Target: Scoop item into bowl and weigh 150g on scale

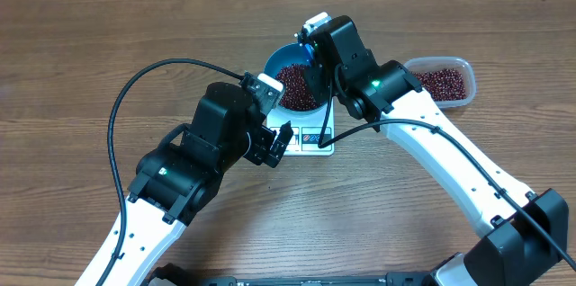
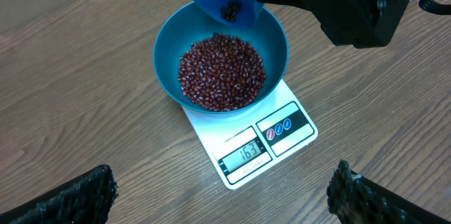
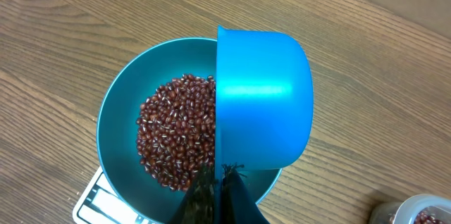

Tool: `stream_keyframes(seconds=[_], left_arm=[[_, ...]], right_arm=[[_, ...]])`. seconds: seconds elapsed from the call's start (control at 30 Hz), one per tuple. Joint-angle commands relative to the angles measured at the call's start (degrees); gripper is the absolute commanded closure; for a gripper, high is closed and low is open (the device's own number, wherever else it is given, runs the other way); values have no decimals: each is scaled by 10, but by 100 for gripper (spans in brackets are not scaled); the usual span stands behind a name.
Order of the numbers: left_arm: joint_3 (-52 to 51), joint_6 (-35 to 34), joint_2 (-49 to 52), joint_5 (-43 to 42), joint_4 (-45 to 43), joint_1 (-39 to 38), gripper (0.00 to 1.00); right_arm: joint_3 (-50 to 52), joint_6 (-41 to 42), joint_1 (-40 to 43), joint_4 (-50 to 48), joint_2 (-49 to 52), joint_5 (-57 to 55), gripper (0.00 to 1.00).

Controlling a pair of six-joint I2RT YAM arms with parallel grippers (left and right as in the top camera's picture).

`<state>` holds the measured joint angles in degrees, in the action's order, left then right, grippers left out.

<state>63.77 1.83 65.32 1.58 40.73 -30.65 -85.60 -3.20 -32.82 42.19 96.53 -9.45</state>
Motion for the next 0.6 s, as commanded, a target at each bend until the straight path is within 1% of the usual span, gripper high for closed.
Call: stream_keyframes(seconds=[0.0,0.57], left_arm=[[0,-3,-1,3,0,3,0],[0,-3,-1,3,0,3,0]], right_arm=[[-21,-1,-1,-4,-19,-10,96],[-21,0,-1,-14,43,3,96]])
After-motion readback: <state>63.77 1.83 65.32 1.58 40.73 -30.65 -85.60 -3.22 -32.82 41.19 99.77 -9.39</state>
